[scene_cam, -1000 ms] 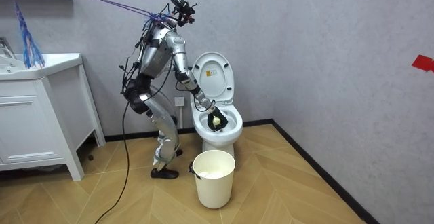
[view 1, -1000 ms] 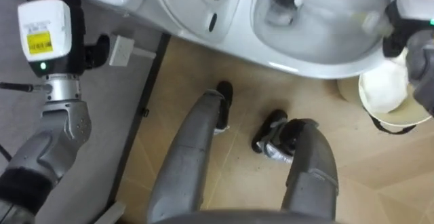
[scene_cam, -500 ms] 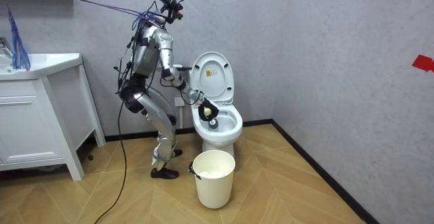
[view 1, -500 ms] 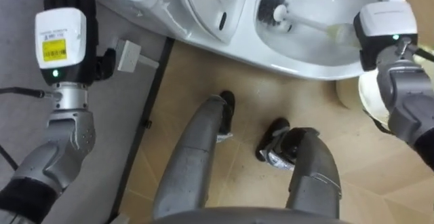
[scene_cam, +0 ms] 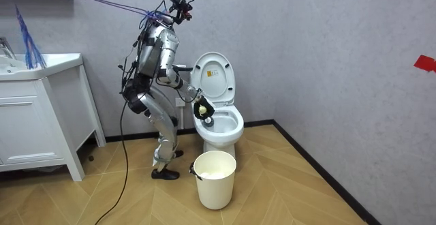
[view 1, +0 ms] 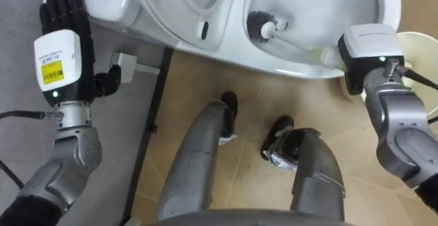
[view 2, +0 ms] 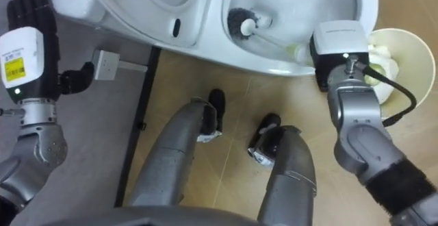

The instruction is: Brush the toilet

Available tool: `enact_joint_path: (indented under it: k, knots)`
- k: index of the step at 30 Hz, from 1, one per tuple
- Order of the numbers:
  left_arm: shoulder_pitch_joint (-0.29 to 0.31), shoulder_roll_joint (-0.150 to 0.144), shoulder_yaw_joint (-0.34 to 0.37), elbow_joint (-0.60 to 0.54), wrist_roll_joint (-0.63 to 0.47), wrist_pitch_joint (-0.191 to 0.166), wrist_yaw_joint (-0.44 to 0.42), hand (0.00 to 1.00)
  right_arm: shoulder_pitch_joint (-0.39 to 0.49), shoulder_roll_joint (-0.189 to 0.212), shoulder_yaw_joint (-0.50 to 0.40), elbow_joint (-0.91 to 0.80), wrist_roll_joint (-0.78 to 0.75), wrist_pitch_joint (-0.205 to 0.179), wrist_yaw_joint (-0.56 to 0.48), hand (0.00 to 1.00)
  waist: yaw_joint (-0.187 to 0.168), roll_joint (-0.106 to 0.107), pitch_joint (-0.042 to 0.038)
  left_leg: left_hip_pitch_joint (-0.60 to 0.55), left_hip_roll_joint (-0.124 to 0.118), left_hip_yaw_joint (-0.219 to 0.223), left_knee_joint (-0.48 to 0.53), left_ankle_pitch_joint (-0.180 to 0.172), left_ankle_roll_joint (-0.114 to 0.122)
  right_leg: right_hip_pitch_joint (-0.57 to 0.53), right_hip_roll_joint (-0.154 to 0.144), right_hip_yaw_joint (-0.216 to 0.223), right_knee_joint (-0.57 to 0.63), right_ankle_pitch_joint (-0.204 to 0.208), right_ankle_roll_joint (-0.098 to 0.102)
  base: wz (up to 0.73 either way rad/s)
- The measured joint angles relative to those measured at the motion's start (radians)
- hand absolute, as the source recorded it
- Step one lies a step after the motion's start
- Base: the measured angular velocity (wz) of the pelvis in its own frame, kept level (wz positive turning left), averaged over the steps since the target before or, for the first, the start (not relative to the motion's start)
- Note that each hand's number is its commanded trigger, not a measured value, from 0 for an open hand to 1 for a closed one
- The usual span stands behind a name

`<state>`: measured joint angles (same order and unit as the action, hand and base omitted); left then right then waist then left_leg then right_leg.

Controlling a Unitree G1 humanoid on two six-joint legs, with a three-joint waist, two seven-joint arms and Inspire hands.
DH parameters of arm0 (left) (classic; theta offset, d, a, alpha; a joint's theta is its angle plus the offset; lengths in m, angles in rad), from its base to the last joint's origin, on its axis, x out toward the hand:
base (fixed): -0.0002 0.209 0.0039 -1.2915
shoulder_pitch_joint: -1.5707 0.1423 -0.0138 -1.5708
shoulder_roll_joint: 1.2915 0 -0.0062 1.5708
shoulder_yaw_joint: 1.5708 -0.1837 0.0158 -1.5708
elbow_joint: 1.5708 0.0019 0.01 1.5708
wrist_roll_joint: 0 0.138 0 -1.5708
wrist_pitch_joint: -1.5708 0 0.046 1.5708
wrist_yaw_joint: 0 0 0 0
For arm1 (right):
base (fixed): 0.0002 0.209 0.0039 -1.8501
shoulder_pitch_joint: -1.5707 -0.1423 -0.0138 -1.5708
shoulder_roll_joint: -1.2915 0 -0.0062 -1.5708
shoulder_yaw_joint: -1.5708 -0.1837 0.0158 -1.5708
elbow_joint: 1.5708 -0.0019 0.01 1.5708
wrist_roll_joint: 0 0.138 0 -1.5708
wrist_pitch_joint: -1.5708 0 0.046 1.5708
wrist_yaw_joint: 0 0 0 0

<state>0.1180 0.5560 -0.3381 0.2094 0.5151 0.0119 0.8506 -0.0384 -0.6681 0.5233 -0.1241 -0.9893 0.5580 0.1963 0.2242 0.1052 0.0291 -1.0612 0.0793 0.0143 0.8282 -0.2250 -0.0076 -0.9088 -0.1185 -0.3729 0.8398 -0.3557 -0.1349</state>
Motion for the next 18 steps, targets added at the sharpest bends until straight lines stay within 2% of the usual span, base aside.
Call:
enact_joint_path:
  k: [2,5,7,9,11,12,14,16,17,18]
  knots:
    - [0.011,0.000,0.001,-0.004,-0.023,-0.008,0.001,0.00,0.017,0.000,0.000,-0.034,-0.006,0.000,0.026,1.00,-0.012,-0.007,-0.0029,0.005,0.000,-0.001,0.001,0.000,0.000,0.007,0.000,-0.001,-0.002,0.000,0.000,0.02]
    - [0.013,0.000,0.000,-0.003,-0.054,-0.019,-0.009,0.00,0.048,0.022,0.000,-0.060,-0.040,0.000,0.069,1.00,-0.028,-0.015,-0.0040,0.038,0.000,-0.009,-0.001,-0.005,-0.001,0.050,0.005,-0.010,-0.018,-0.003,0.005,0.03]
    - [0.011,0.001,-0.001,0.005,-0.068,-0.024,-0.022,0.00,0.064,0.039,0.000,-0.063,-0.053,0.000,0.102,1.00,-0.036,-0.031,-0.0055,0.068,-0.002,-0.013,-0.012,-0.006,-0.002,0.080,0.007,-0.010,-0.030,-0.003,0.007,0.02]
    - [0.008,0.001,-0.001,0.043,-0.080,-0.036,-0.039,0.00,0.085,0.065,0.000,-0.063,-0.071,-0.001,0.148,1.00,-0.047,-0.064,-0.0063,0.125,-0.003,-0.009,-0.037,-0.006,-0.002,0.133,0.009,-0.010,-0.054,-0.002,0.010,0.02]
    - [0.009,-0.001,0.001,0.053,-0.089,-0.045,-0.055,0.00,0.103,0.086,-0.006,-0.044,-0.085,-0.005,0.167,1.00,-0.049,-0.085,-0.0060,0.171,-0.002,-0.011,-0.055,-0.006,-0.004,0.182,0.016,-0.012,-0.080,-0.001,0.012,0.02]
    - [0.011,-0.003,0.002,0.062,-0.086,-0.048,-0.068,0.00,0.108,0.104,-0.018,-0.009,-0.084,-0.023,0.173,1.00,-0.050,-0.100,-0.0056,0.205,-0.003,-0.009,-0.070,-0.006,-0.005,0.215,0.017,-0.011,-0.095,0.000,0.015,0.06]
    - [0.015,-0.010,0.002,0.092,-0.079,-0.057,-0.087,0.00,0.103,0.128,-0.046,0.082,-0.084,-0.074,0.171,1.00,-0.051,-0.109,-0.0049,0.260,-0.006,-0.004,-0.102,-0.006,-0.005,0.269,0.019,-0.011,-0.129,0.004,0.023,0.03]
    - [0.016,-0.020,0.003,0.132,-0.069,-0.070,-0.100,0.00,0.093,0.134,-0.058,0.194,-0.071,-0.127,0.146,1.00,-0.048,-0.119,-0.0030,0.318,-0.010,0.006,-0.133,-0.006,-0.005,0.321,0.018,-0.009,-0.157,0.008,0.030,0.00]
    - [0.018,-0.033,0.007,0.158,-0.051,-0.074,-0.107,0.00,0.093,0.135,-0.076,0.273,-0.045,-0.165,0.119,1.00,-0.048,-0.126,-0.0029,0.354,-0.017,0.008,-0.150,-0.006,-0.004,0.353,0.016,-0.005,-0.171,0.008,0.036,0.09]
    - [0.033,-0.044,0.018,0.165,-0.039,-0.077,-0.120,0.00,0.093,0.137,-0.098,0.345,-0.008,-0.199,0.097,1.00,-0.049,-0.130,-0.0053,0.384,-0.024,0.009,-0.168,-0.006,-0.004,0.380,0.014,-0.001,-0.184,0.005,0.044,0.09]
